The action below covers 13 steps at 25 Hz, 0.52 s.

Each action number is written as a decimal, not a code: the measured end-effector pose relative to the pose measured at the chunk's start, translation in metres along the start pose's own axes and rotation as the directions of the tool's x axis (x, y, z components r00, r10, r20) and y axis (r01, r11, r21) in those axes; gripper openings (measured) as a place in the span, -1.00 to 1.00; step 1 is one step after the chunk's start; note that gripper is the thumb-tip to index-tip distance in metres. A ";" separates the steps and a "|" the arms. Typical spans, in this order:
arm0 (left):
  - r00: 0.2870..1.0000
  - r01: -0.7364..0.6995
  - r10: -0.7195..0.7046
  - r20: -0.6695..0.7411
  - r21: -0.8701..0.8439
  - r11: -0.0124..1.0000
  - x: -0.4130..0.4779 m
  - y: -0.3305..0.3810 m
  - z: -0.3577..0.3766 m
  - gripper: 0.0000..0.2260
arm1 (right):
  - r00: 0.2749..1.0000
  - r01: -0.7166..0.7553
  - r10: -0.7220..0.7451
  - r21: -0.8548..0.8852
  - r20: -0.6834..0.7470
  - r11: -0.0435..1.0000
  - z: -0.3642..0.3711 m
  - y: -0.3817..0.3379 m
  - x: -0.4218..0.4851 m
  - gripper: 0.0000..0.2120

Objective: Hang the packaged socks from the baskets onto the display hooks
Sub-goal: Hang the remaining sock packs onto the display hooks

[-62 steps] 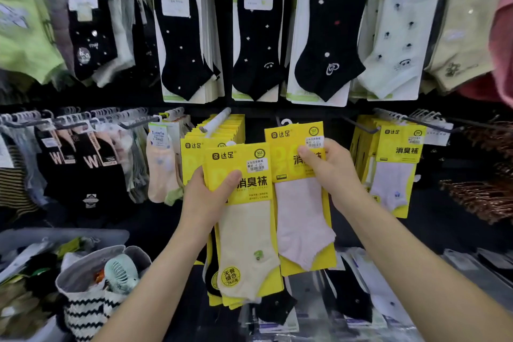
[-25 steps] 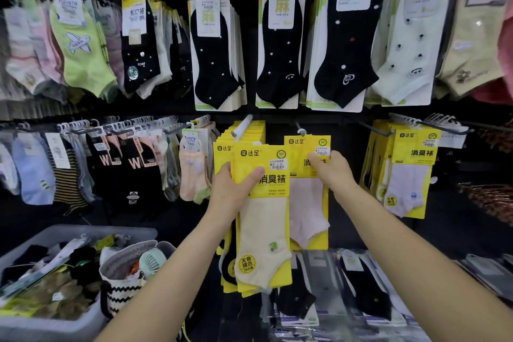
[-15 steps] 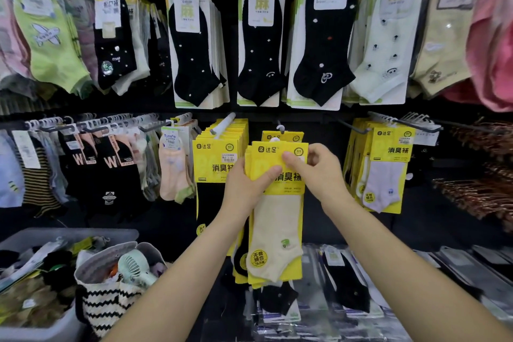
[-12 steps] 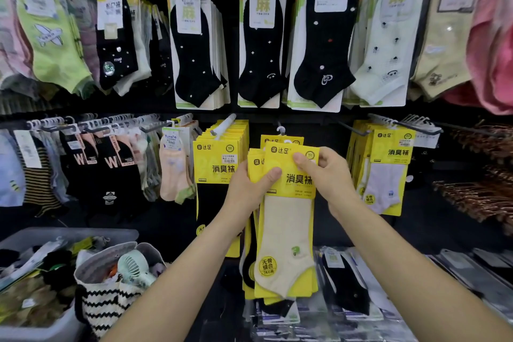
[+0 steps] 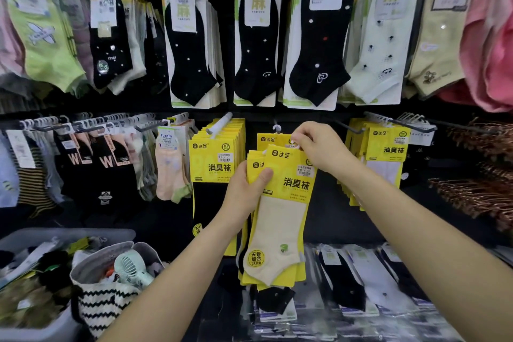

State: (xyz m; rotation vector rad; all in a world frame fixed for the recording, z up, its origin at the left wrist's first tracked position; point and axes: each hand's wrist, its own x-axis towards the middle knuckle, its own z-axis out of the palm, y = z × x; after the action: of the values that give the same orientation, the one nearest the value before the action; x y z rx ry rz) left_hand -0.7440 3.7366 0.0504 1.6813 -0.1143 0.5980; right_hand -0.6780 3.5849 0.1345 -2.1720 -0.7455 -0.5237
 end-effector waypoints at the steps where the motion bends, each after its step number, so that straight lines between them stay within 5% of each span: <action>1: 1.000 -0.002 0.002 -0.010 -0.016 1.000 -0.001 -0.002 -0.001 -0.75 | 1.000 0.008 -0.008 -0.014 0.002 1.000 0.001 0.000 0.004 -0.82; 5: 0.991 -0.023 0.013 -0.136 -0.072 0.997 -0.001 -0.007 -0.021 -0.92 | 0.999 -0.037 0.038 0.074 -0.012 0.997 -0.003 -0.004 0.023 -0.81; 9: 0.977 -0.057 0.044 -0.209 -0.056 0.997 -0.001 -0.010 -0.048 -0.90 | 0.997 -0.074 0.065 0.204 0.048 0.976 0.001 -0.011 0.034 -0.83; 13: 0.974 -0.100 0.092 -0.209 -0.029 0.995 -0.007 -0.009 -0.067 -0.83 | 0.997 -0.053 0.044 0.155 0.058 0.987 0.009 -0.013 0.040 -0.83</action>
State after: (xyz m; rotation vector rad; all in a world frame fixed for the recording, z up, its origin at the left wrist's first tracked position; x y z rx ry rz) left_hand -0.7678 3.8005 0.0444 1.5723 -0.0561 0.8358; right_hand -0.6558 3.6128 0.1584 -2.0597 -0.7362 -0.3696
